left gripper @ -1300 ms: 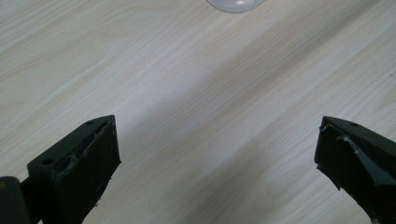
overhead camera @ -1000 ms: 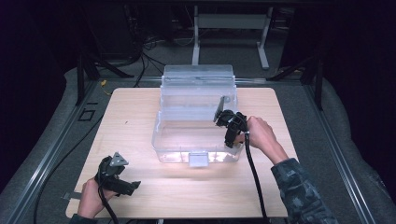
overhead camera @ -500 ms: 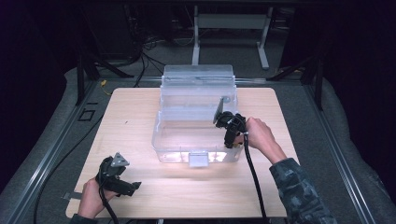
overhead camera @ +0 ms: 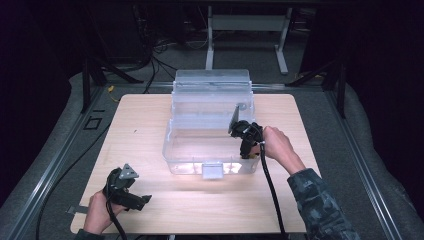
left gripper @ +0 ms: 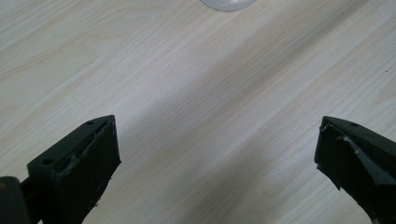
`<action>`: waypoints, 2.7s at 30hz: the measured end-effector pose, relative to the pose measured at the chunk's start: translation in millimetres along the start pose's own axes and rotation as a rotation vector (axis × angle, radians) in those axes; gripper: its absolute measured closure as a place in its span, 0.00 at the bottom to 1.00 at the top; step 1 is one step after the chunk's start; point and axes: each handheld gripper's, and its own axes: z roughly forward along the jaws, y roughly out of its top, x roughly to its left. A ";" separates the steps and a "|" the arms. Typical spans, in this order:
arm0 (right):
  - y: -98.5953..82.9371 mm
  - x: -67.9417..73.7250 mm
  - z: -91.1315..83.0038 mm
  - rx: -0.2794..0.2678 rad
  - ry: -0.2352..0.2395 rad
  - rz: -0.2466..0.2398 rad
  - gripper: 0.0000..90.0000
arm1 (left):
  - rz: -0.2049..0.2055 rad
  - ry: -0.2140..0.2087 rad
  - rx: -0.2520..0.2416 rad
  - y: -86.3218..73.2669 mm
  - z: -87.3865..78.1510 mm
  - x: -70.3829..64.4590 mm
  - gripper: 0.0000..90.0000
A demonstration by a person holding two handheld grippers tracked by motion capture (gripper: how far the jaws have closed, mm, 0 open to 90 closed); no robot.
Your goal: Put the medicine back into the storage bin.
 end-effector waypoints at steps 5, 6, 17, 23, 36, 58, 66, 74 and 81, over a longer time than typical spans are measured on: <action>0.9 -1.1 3.1 0.011 0.006 0.008 0.50 | 0.004 0.000 0.003 0.2 0.5 -0.5 0.00; 1.0 -1.0 3.3 0.013 0.006 0.009 0.50 | 0.004 0.001 0.002 0.2 0.5 -0.6 0.00; 3.5 -3.5 5.6 0.061 0.017 0.011 0.50 | 0.004 0.000 0.003 0.2 0.5 -0.5 0.00; 5.7 -4.4 9.1 0.077 0.025 0.014 0.50 | 0.002 -0.004 0.002 0.0 0.7 -0.3 0.00; 3.7 -5.4 10.8 0.059 0.025 0.028 0.50 | 0.003 -0.005 0.003 0.2 0.3 -0.3 0.00; -32.9 2.0 -35.1 -0.288 0.022 0.071 0.34 | -0.006 0.010 -0.037 4.7 -8.4 3.0 0.00; -58.1 12.7 -48.2 -0.480 0.039 0.086 0.27 | -0.015 0.023 -0.087 17.5 -20.6 9.8 0.00; -78.3 35.3 -41.6 -0.593 0.019 0.057 0.24 | 0.019 0.037 -0.141 44.5 -36.0 16.5 0.00; -94.1 38.7 -33.5 -0.639 0.046 0.095 0.24 | 0.059 0.025 -0.154 76.2 -37.7 17.4 0.00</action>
